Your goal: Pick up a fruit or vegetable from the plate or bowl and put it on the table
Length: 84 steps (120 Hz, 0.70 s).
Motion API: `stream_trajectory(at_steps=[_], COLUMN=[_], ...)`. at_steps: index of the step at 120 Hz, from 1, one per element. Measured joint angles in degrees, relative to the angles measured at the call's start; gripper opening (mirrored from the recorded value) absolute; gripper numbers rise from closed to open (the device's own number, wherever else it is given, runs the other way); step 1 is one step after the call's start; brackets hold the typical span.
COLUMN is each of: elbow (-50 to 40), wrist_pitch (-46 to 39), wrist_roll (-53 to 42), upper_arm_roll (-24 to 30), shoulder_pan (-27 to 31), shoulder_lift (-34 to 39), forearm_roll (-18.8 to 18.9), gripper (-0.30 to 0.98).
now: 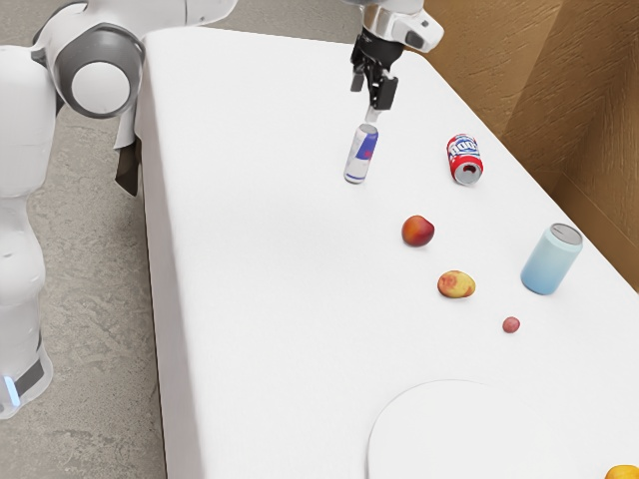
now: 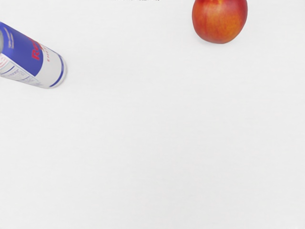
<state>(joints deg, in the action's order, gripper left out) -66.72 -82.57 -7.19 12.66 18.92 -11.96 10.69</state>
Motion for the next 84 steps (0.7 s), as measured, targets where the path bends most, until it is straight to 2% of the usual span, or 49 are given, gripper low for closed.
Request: stream_trajectory(at_steps=[17,35,57,84], elbow=[0.00,0.85,6.31,7.18], wrist_pitch=[-0.07,-0.05,-0.02,-0.08], wrist_roll=[-1.19,-2.59,-4.10,-6.24], upper_arm_roll=[-0.03,-0.41,0.13,0.16], shoulder_pan=[0.02,0.94,-0.07,-1.80], shoulder_lift=[0.08,0.73,2.88,3.25], forearm_roll=[0.13,-1.60,-0.53,-0.54], gripper=[0.69,0.69,0.69,0.69])
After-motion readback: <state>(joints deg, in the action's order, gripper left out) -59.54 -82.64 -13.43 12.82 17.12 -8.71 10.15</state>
